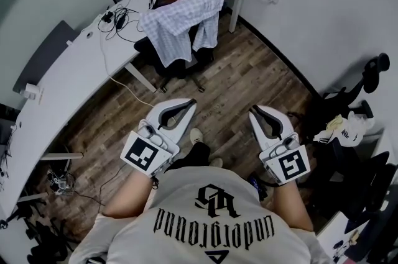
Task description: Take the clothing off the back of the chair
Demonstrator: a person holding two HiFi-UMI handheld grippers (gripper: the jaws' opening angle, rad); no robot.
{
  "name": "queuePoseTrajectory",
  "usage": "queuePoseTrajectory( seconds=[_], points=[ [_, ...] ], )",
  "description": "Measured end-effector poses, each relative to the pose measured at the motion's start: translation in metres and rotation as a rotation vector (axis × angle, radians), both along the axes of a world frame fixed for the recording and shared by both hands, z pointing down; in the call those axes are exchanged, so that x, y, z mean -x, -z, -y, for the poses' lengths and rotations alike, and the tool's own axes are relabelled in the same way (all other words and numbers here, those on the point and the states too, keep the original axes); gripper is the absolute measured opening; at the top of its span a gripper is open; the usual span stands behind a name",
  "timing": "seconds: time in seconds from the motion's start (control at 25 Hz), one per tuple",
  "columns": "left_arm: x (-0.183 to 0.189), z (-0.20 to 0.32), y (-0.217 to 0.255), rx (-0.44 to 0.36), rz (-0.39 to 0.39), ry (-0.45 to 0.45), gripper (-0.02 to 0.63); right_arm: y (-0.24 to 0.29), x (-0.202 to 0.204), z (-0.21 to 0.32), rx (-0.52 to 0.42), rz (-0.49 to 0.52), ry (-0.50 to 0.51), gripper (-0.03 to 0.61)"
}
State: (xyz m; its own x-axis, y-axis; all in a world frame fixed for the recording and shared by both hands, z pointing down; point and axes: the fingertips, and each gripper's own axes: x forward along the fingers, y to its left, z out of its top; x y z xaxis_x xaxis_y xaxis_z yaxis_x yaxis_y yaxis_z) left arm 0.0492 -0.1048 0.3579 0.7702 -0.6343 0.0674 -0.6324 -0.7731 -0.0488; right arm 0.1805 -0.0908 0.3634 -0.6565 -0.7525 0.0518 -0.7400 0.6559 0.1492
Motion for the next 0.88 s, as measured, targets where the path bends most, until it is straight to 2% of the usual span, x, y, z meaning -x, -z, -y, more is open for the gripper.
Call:
queuePoseTrajectory(
  seconds=[0.4,0.56,0.72,0.88],
  points=[
    [0.014,0.073,-0.007,0.009,-0.001,0.022,0.049,0.000,0.008,0.078,0.005,-0.004,0.015,0.028],
    [0.032,0.111,-0.010,-0.024,0.013,0.038,0.049,-0.001,0.024,0.115,0.002,-0.003,0.032,0.034],
    [0.045,0.143,-0.006,0.011,0.007,0.058,0.051,0.003,0.042,0.152,-0.002,-0.010,0.059,0.040],
    [0.064,0.171,0.000,0.001,0.011,0.070,0.051,0.005,0.063,0.183,-0.004,-0.018,0.083,0.049]
  ],
)
